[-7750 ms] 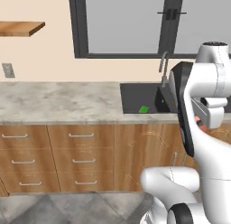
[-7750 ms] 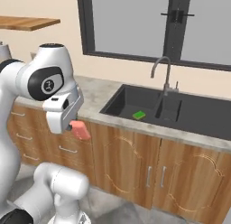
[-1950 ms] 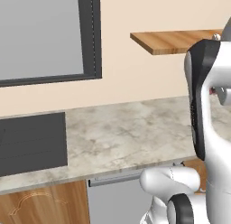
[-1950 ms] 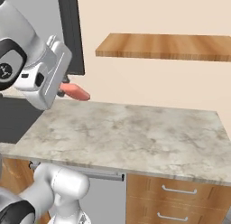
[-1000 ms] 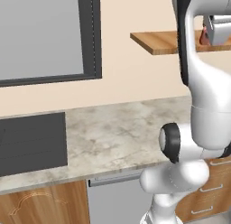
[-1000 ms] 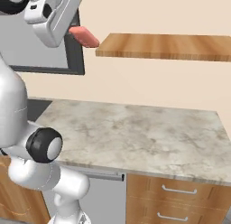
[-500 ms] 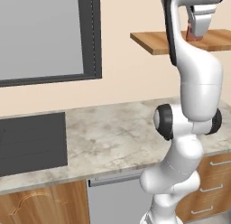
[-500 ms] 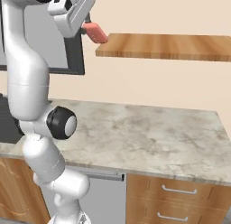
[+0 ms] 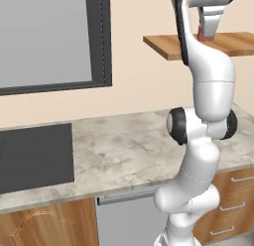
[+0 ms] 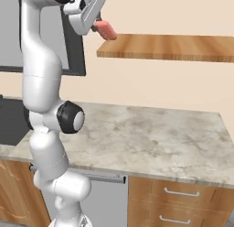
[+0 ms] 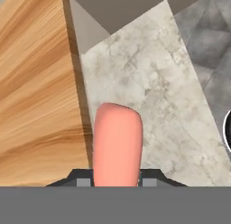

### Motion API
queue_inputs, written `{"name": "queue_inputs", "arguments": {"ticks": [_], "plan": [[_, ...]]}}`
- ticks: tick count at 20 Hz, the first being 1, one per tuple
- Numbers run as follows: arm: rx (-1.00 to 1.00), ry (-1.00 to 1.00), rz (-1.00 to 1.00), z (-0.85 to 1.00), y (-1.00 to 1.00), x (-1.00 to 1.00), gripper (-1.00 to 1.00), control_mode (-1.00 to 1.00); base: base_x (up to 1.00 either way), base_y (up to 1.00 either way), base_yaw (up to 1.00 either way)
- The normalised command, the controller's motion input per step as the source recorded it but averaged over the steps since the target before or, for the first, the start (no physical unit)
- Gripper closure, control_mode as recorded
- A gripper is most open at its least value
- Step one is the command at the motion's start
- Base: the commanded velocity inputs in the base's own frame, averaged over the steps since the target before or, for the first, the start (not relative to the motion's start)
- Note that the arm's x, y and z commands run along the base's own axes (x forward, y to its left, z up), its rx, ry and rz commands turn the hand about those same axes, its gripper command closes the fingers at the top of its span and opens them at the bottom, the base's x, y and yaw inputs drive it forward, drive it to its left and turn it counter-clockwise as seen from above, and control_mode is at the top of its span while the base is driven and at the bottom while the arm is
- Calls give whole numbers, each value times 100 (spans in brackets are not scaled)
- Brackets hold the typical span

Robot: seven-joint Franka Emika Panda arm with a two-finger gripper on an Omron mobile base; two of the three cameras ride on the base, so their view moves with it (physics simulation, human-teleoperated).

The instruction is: Pick up the sponge and bar soap from the sink, and place them back in the shelves.

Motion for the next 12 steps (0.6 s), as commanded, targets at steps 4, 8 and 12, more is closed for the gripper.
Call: {"name": "queue_inputs", "arguments": {"ticks": [4,8,12], "plan": [[0,-13,2,-10,-32,54,100,-100,0,0,0],[0,-7,4,-26,-26,50,100,-100,0,0,0],[-1,-6,5,-57,-8,46,100,-100,0,0,0]]}}
